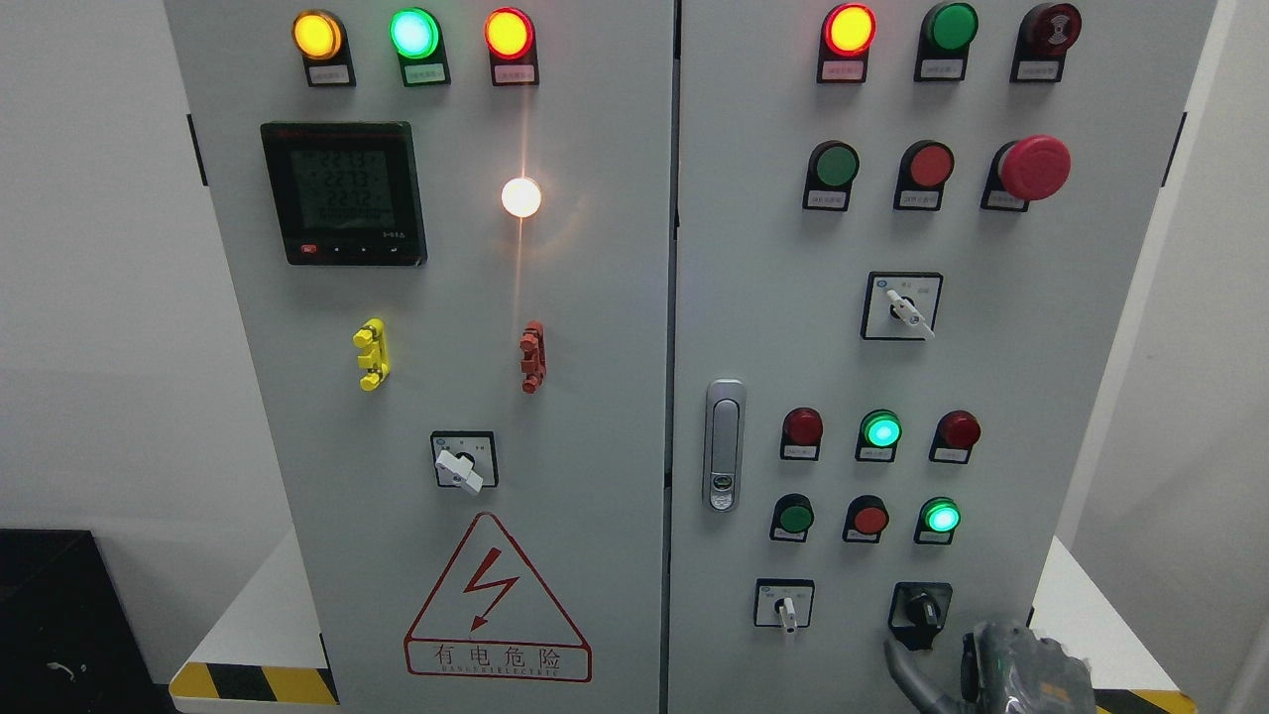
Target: Flip black knob to close circuit
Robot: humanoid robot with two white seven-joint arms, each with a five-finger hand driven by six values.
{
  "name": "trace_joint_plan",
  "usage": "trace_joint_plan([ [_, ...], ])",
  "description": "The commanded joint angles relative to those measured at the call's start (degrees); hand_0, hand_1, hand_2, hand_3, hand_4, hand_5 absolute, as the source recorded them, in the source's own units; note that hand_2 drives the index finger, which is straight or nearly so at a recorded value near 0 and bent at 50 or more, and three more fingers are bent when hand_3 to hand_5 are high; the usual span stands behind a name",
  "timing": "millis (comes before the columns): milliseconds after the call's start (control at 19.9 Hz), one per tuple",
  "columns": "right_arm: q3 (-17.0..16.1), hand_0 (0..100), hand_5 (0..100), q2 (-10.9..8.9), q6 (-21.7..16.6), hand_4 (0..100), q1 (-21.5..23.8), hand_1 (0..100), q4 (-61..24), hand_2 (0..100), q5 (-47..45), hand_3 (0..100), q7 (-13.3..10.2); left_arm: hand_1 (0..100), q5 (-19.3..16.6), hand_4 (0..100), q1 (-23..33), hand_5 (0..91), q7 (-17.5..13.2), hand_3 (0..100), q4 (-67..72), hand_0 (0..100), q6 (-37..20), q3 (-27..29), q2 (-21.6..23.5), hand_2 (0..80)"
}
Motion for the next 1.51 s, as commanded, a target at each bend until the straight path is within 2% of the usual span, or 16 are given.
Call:
trace_joint_plan([
  [0, -2.2, 0, 100, -0.74, -0.1, 98, -0.9, 0, 2.8, 93, 0.1, 100, -0.6, 56, 0.0, 0, 0.0, 0.0, -0.1, 0, 0.0, 12, 0.0, -0.1, 0.0, 0.0],
  [904, -6.0, 0, 99, -0.91, -0.4, 98, -1.2, 0, 2.7, 92, -0.4, 100, -1.0, 56, 0.0, 0, 0.0, 0.0, 0.0, 0, 0.0, 12, 0.0, -0.1, 0.0, 0.0],
  [1456, -7.2, 0, 99, -1.26, -0.5, 98, -1.3, 0, 2.7, 92, -0.7, 100, -0.9, 56, 0.0, 0, 0.0, 0.0, -0.1, 0, 0.0, 12, 0.0, -0.1, 0.0, 0.0],
])
